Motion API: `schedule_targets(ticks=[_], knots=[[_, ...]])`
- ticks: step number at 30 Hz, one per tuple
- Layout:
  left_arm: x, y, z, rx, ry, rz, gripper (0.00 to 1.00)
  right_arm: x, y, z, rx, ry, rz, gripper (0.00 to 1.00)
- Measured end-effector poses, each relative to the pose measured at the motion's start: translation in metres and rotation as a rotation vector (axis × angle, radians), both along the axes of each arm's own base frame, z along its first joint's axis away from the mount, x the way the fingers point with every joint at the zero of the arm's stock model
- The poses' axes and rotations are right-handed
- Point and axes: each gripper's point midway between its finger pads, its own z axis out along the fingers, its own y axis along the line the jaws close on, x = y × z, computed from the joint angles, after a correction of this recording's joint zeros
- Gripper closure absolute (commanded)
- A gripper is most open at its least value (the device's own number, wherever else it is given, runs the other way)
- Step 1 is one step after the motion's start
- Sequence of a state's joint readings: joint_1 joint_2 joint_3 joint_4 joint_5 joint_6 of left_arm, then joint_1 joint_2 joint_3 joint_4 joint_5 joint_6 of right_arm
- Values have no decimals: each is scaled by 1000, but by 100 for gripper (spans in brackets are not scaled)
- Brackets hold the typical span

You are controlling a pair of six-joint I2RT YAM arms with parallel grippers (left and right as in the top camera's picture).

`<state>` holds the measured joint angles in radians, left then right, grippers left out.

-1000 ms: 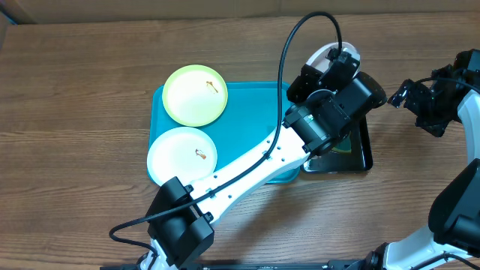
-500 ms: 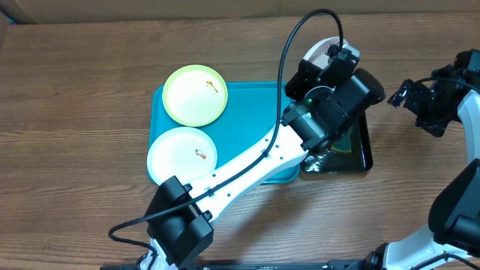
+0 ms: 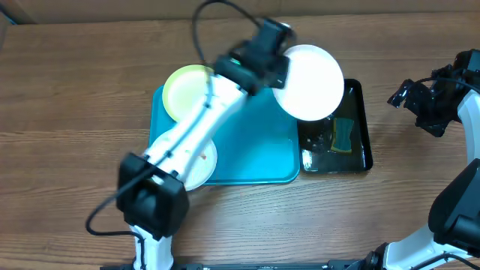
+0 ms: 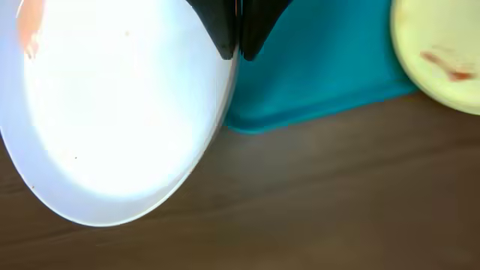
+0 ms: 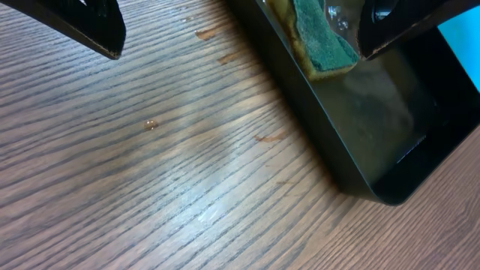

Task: Clean dirty plates on tray and stack at the side
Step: 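Lift the white plate with left gripper and place it left of tray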

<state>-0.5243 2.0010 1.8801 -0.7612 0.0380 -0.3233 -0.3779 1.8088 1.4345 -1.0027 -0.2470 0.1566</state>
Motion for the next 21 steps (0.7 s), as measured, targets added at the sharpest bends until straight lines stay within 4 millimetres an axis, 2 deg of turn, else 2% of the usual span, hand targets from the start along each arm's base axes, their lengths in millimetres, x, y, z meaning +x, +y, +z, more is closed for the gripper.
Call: schedule_targets(ticks=[2,4,6,9,12,16,21], knots=[[4,20,0,-140,103,-10,96,0,0,0,0,0,0,0],[7,54,0,-253,206,22,96,0,0,0,-1,0,0,0],[10,96,-2,-322,286,92,96,0,0,0,0,0,0,0],[9,172,-9,-384,380,246,96,0,0,0,0,0,0,0],[1,245,-17,-400,437,410,96,0,0,0,0,0,0,0],[-17,331,-28,-361,466,615,96,0,0,0,0,0,0,0],[-47,416,-41,-264,485,846,96,0,0,0,0,0,0,0]])
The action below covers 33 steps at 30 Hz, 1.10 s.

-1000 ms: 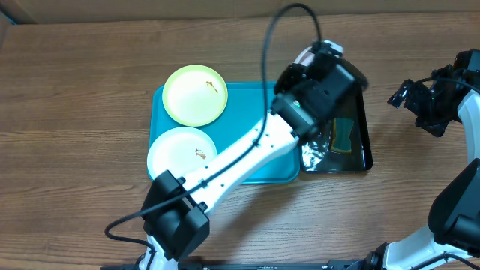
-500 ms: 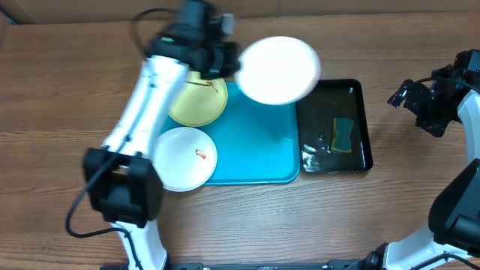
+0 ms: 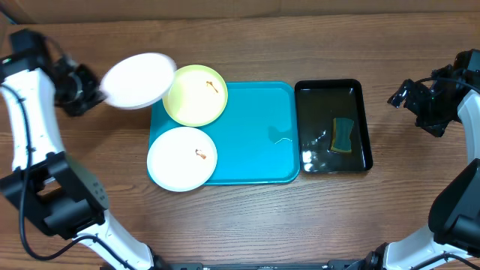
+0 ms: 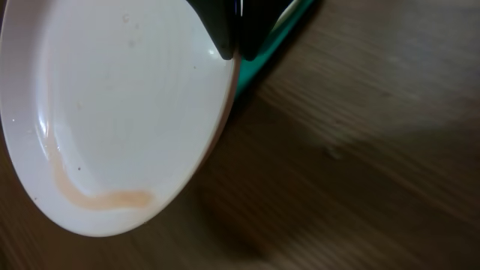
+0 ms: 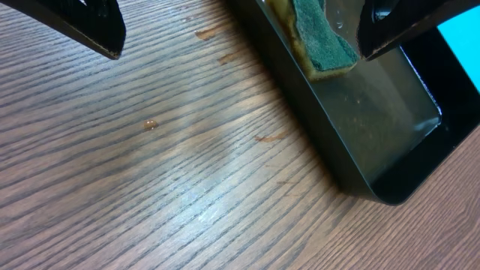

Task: Clean dirty plates on tray and stack at the side
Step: 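Lift the white plate with left gripper and place it left of tray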

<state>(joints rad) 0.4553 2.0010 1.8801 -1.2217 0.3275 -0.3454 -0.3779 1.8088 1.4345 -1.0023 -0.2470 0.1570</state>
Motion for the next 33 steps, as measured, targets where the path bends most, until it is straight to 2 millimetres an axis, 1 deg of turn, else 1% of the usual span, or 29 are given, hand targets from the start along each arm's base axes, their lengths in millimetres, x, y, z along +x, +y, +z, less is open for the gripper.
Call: schedule_targets(ticks=[1,4,7,10,14,18,19,20,21,22,23,24,25,28,31,33], knots=[[-7,16,-2,29,17,35,96,0,0,0,0,0,0,0],[-25,49,-11,108,77,111,96,0,0,0,0,0,0,0],[-39,71,-26,189,141,166,96,0,0,0,0,0,0,0],[-46,81,-42,244,178,181,96,0,0,0,0,0,0,0],[-52,86,-63,277,202,189,96,0,0,0,0,0,0,0],[-55,87,-76,292,211,192,96,0,0,0,0,0,0,0],[-56,87,-78,292,212,192,94,0,0,0,0,1,0,0],[-56,87,-78,292,213,192,88,0,0,0,0,0,0,0],[-56,87,-79,292,214,193,62,0,0,0,0,0,0,0],[-56,87,-79,295,215,192,32,0,0,0,0,0,0,0],[-56,87,-79,293,215,195,14,0,0,0,0,0,0,0],[-57,87,-79,291,219,194,2,0,0,0,0,0,0,0],[-59,85,-80,287,226,192,0,0,0,0,0,0,0,0],[-68,74,-81,237,264,173,0,0,0,0,0,0,0,0],[-73,52,-77,132,277,130,10,0,0,0,0,0,0,0],[-73,28,-70,21,267,64,19,0,0,0,0,0,0,0]])
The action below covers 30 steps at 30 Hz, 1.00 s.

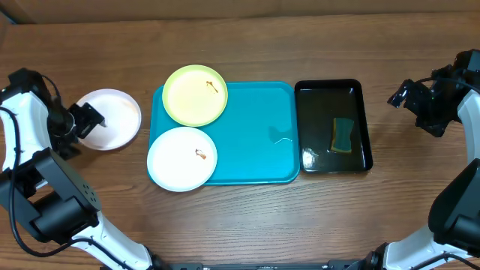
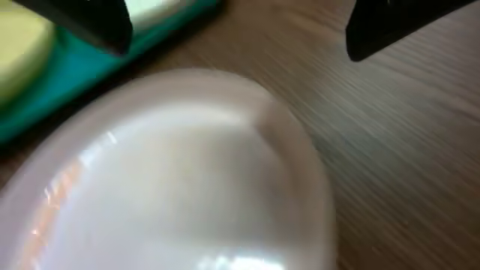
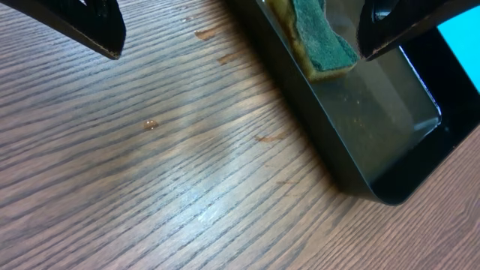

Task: Clean dirty plates on tray and stack at the side
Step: 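Lift the white plate with left gripper and place it left of tray, then move left gripper to the remaining white plate rim and grasp it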

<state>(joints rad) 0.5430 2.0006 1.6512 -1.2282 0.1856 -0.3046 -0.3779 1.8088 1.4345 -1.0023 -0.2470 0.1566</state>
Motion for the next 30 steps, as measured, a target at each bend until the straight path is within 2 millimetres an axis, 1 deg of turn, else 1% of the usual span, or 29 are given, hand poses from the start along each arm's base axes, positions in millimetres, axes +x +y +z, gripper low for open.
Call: schedule_targets(ticks=[2,3,5,8,9,12,14,19,21,24,28,30], knots=[[-4,-26,6,-107,0,-68,23,0,0,0,0,0,0,0],[-7,-43,9,-157,10,-118,26,0,0,0,0,1,0,0],[-8,-67,10,-203,20,-200,28,0,0,0,0,0,0,0],[-9,-104,2,-223,45,-343,27,0,0,0,0,0,0,0],[-10,-118,-4,-220,59,-396,27,0,0,0,0,0,0,0],[-17,-142,-16,-199,109,-487,28,0,0,0,0,0,0,0],[-20,-148,-20,-163,139,-522,28,0,0,0,0,0,0,0],[-18,-137,-25,-91,151,-516,34,0,0,0,0,1,0,0],[-21,-134,-28,-82,166,-511,35,0,0,0,0,1,0,0],[-30,-134,-36,-81,195,-514,36,0,0,0,0,1,0,0],[-33,-136,-40,-79,206,-519,38,0,0,0,0,0,0,0],[-33,-136,-40,-77,208,-517,45,0,0,0,0,0,0,0]])
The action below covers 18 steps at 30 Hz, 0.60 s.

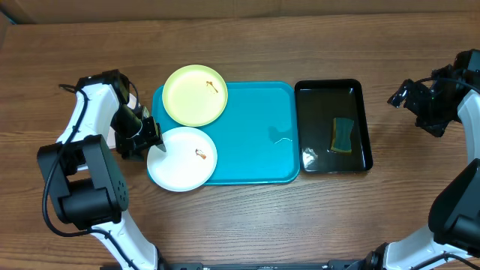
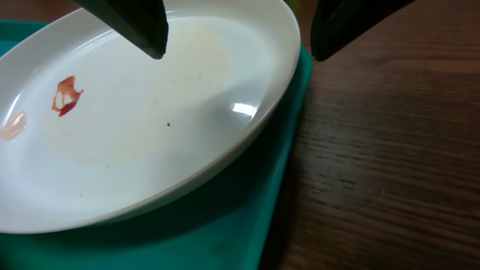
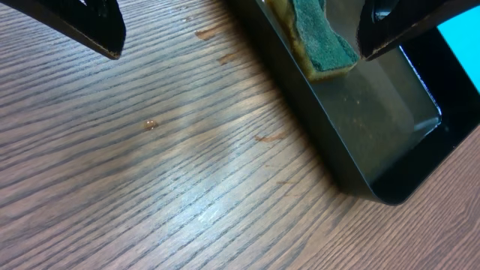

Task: Clean dirty plates on tray and stack at the side
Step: 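Move left gripper to the remaining white plate rim and grasp it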

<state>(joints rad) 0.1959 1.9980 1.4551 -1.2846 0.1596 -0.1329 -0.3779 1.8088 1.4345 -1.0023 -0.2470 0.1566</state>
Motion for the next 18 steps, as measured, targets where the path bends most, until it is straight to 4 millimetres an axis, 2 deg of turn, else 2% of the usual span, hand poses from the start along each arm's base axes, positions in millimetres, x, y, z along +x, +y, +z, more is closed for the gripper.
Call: schedule_targets(ticks=[11,18], knots=[[-22,-5,-12,-6,71,-8,45,0,0,0,0,0,0,0],[-21,-20,-14,0,68,-62,43,0,0,0,0,0,0,0]])
